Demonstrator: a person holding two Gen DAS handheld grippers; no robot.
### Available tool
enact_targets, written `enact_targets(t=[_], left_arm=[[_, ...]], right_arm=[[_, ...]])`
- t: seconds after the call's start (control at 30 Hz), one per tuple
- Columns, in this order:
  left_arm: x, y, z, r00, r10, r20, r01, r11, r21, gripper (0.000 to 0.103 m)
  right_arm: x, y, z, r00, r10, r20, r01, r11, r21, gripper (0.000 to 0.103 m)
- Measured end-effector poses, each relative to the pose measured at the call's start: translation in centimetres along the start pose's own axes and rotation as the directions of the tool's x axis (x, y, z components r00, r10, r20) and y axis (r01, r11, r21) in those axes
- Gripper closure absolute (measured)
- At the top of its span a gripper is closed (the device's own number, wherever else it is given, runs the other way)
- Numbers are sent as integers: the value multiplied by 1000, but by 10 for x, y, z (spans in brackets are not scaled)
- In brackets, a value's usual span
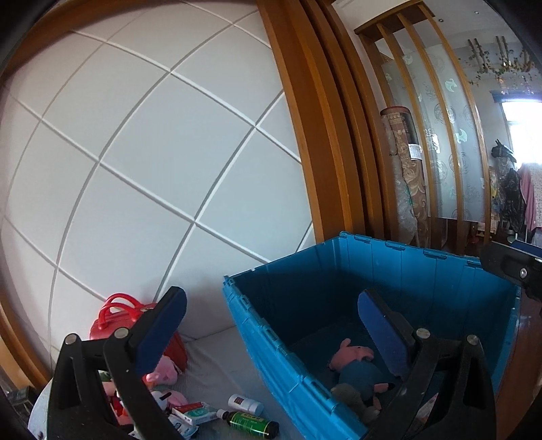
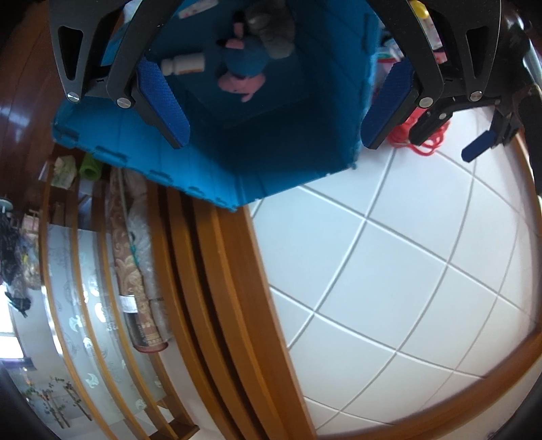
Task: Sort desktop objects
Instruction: 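Move both tools back over the pile of objects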
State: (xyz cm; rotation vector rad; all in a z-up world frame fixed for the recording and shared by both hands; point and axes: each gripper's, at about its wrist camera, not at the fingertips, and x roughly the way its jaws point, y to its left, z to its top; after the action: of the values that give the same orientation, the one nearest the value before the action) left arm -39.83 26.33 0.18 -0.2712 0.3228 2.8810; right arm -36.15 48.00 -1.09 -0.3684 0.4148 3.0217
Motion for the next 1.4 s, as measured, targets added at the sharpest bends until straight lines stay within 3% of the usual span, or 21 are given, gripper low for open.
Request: enact_targets(t=[0.2, 0.33, 0.57, 0.93, 1.1, 1.23, 1.27, 1.4], left_arm=[[-39, 57, -41, 998, 60, -13, -60, 998, -35, 0], [-63, 97, -79, 991, 126, -39, -127, 992, -14, 0], [-90, 179, -149, 974, 182, -134, -178, 983, 47, 0], [-114, 288, -237, 934, 236, -269, -228, 972, 64, 0], [-118, 312, -255, 934, 235, -270, -230, 972, 51, 0], [-115, 326, -266, 920, 255, -296, -255, 966, 38, 0], [-115, 330, -269, 919, 251, -304, -253, 967, 35, 0], [-117, 345, -282, 902, 278, -331, -283, 959, 35, 0]], right_arm=[[-4, 57, -18, 997, 80, -6, -80, 995, -62, 0], [-5, 105, -35, 989, 141, -32, -144, 984, -101, 0], [2, 187, -83, 975, 190, -112, -203, 971, -127, 0], [35, 286, -184, 918, 242, -313, -270, 962, -49, 0], [60, 322, -230, 851, 284, -441, -305, 952, 25, 0], [92, 346, -260, 774, 338, -536, -332, 937, 111, 0], [104, 350, -269, 746, 354, -564, -330, 932, 150, 0], [144, 356, -295, 672, 394, -627, -254, 918, 304, 0]])
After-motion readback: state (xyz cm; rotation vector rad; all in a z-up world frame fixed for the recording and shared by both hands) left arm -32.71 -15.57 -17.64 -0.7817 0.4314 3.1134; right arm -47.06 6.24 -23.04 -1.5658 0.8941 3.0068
